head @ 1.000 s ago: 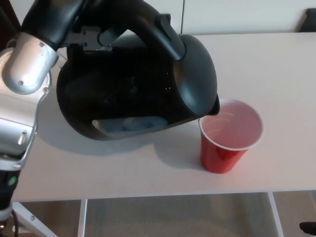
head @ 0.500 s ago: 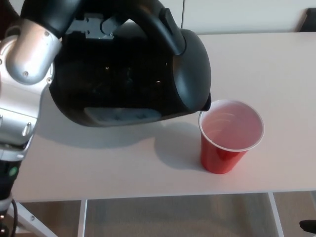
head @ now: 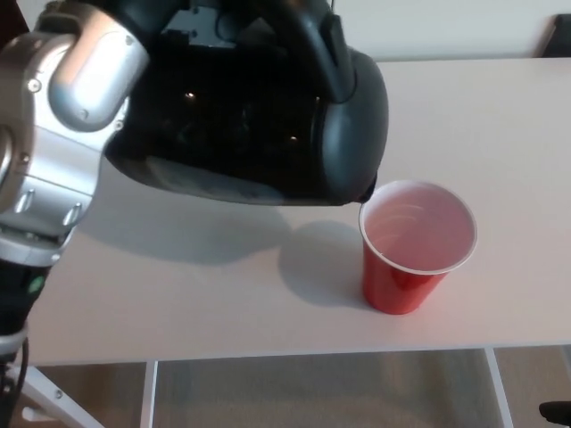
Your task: The robot walk towards a table in front and uses its left hand to pick up the pot from the base and pour water to the cup on the right hand side
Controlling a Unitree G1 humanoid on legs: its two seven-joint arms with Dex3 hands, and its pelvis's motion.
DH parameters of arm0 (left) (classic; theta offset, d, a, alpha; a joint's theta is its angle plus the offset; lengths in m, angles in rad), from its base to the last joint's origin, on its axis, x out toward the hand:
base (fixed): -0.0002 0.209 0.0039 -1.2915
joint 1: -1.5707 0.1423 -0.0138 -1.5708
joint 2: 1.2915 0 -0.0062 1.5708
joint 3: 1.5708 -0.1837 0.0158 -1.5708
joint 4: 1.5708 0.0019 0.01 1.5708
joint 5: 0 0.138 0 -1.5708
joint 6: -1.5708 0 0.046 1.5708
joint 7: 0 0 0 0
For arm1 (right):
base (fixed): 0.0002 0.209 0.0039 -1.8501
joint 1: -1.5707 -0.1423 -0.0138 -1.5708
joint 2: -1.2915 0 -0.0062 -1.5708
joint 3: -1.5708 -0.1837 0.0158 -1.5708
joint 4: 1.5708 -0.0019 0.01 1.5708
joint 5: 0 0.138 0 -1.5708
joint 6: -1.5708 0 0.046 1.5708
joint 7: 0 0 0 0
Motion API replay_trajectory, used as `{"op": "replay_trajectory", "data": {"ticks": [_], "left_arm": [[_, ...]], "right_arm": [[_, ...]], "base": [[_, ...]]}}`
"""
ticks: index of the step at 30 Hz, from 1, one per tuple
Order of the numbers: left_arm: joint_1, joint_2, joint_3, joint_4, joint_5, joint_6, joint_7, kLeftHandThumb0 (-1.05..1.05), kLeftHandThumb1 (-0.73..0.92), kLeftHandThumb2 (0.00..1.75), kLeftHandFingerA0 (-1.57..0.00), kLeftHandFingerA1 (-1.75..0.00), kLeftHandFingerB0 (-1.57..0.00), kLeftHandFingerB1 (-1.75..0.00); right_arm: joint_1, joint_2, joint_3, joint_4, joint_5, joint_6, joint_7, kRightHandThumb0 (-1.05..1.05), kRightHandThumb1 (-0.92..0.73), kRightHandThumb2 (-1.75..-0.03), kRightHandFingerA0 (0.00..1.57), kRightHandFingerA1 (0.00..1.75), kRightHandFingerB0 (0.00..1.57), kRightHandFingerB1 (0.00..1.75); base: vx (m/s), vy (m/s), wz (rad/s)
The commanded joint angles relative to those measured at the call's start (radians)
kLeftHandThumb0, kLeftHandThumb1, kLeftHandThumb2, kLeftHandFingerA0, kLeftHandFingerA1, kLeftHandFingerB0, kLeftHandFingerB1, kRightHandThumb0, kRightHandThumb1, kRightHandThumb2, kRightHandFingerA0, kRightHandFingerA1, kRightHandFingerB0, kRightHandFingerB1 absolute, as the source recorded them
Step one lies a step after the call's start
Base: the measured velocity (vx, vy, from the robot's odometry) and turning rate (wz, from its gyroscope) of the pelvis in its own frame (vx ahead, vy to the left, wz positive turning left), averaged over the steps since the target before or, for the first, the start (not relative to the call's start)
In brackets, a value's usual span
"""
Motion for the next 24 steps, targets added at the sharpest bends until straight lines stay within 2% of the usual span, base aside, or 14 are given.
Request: {"op": "replay_trajectory", "data": {"ticks": [1, 2, 3, 4, 6, 7, 13, 14, 15, 16, 18, 22, 23, 24], "left_arm": [[-0.065, 0.002, -0.020, 0.006, 0.079, -0.087, 0.021, -0.20, 0.60, 0.88, -1.17, -1.43, -0.77, -1.21], [-0.068, 0.001, -0.025, 0.010, 0.088, -0.095, 0.027, -0.12, 0.76, 0.65, -0.81, -1.75, -0.61, -1.48], [-0.071, 0.001, -0.030, 0.015, 0.098, -0.103, 0.032, -0.12, 0.76, 0.65, -0.81, -1.75, -0.61, -1.48], [-0.076, 0.000, -0.035, 0.024, 0.106, -0.118, 0.041, -0.14, 0.73, 0.63, -0.88, -1.71, -0.87, -0.81], [-0.081, -0.003, -0.041, 0.038, 0.116, -0.140, 0.053, -0.14, 0.73, 0.63, -0.88, -1.71, -0.87, -0.81], [-0.082, -0.006, -0.044, 0.038, 0.124, -0.138, 0.053, -0.10, 0.74, 0.63, -0.88, -1.74, -0.78, -1.08], [-0.095, -0.021, -0.049, 0.049, 0.150, -0.150, 0.047, -0.12, 0.74, 0.67, -0.88, -1.74, -0.73, -1.28], [-0.100, -0.021, -0.051, 0.051, 0.157, -0.155, 0.047, -0.13, 0.73, 0.64, -0.90, -1.72, -0.83, -0.96], [-0.106, -0.021, -0.053, 0.054, 0.166, -0.161, 0.048, -0.13, 0.73, 0.64, -0.90, -1.72, -0.83, -0.96], [-0.108, -0.020, -0.054, 0.057, 0.172, -0.170, 0.050, -0.19, 0.70, 0.64, -0.92, -1.69, -0.87, -0.62], [-0.116, -0.018, -0.055, 0.061, 0.185, -0.183, 0.052, -0.20, 0.69, 0.60, -0.98, -1.59, -0.80, -0.49], [-0.135, -0.003, -0.064, 0.087, 0.216, -0.246, 0.077, -0.23, 0.65, 0.64, -0.97, -1.64, -0.88, -0.56], [-0.140, 0.002, -0.070, 0.095, 0.233, -0.263, 0.089, -0.21, 0.64, 0.64, -0.96, -1.65, -0.86, -0.71], [-0.145, 0.007, -0.077, 0.103, 0.251, -0.279, 0.102, -0.21, 0.64, 0.64, -0.96, -1.65, -0.86, -0.71]], "right_arm": [[0.005, -0.021, -0.006, -0.022, 0.003, 0.025, 0.008, -0.41, -0.71, -0.62, 0.70, 0.55, 0.48, 0.44], [0.007, -0.023, -0.004, -0.027, 0.002, 0.028, 0.011, -0.41, -0.70, -0.62, 0.69, 0.54, 0.47, 0.44], [0.009, -0.024, -0.003, -0.032, 0.001, 0.031, 0.014, -0.41, -0.70, -0.62, 0.69, 0.54, 0.47, 0.44], [0.010, -0.024, -0.004, -0.038, 0.001, 0.037, 0.012, -0.41, -0.71, -0.61, 0.70, 0.54, 0.49, 0.44], [0.012, -0.022, -0.006, -0.046, 0.002, 0.046, 0.010, -0.41, -0.71, -0.61, 0.70, 0.54, 0.49, 0.44], [0.013, -0.024, -0.002, -0.048, -0.001, 0.043, 0.014, -0.41, -0.71, -0.62, 0.69, 0.54, 0.48, 0.45], [0.013, -0.030, 0.004, -0.056, -0.008, 0.046, 0.020, -0.40, -0.73, -0.61, 0.69, 0.54, 0.47, 0.45], [0.013, -0.031, 0.005, -0.059, -0.007, 0.050, 0.022, -0.39, -0.73, -0.61, 0.67, 0.53, 0.46, 0.44], [0.013, -0.032, 0.004, -0.061, -0.005, 0.054, 0.024, -0.39, -0.73, -0.61, 0.67, 0.53, 0.46, 0.44], [0.014, -0.033, 0.005, -0.061, -0.005, 0.055, 0.025, -0.40, -0.73, -0.61, 0.66, 0.53, 0.46, 0.44], [0.011, -0.036, 0.010, -0.057, -0.011, 0.053, 0.022, -0.41, -0.73, -0.61, 0.68, 0.53, 0.46, 0.44], [0.005, -0.036, 0.011, -0.047, -0.007, 0.054, 0.026, -0.40, -0.73, -0.61, 0.67, 0.53, 0.46, 0.44], [0.005, -0.037, 0.013, -0.047, -0.009, 0.055, 0.026, -0.41, -0.73, -0.61, 0.68, 0.52, 0.46, 0.43], [0.007, -0.039, 0.014, -0.047, -0.011, 0.057, 0.025, -0.41, -0.73, -0.61, 0.68, 0.52, 0.46, 0.43]], "base": [[0.00, 0.000, 0.00], [0.00, 0.000, 0.00], [0.00, 0.000, 0.00], [0.00, 0.000, 0.00], [0.00, 0.000, 0.00], [0.00, 0.000, 0.00], [0.00, 0.000, 0.00], [0.00, 0.000, 0.00], [0.00, 0.000, 0.00], [0.00, 0.000, 0.00], [0.00, 0.000, 0.00], [0.00, 0.000, 0.00], [0.00, 0.000, 0.00], [0.00, 0.000, 0.00]]}}
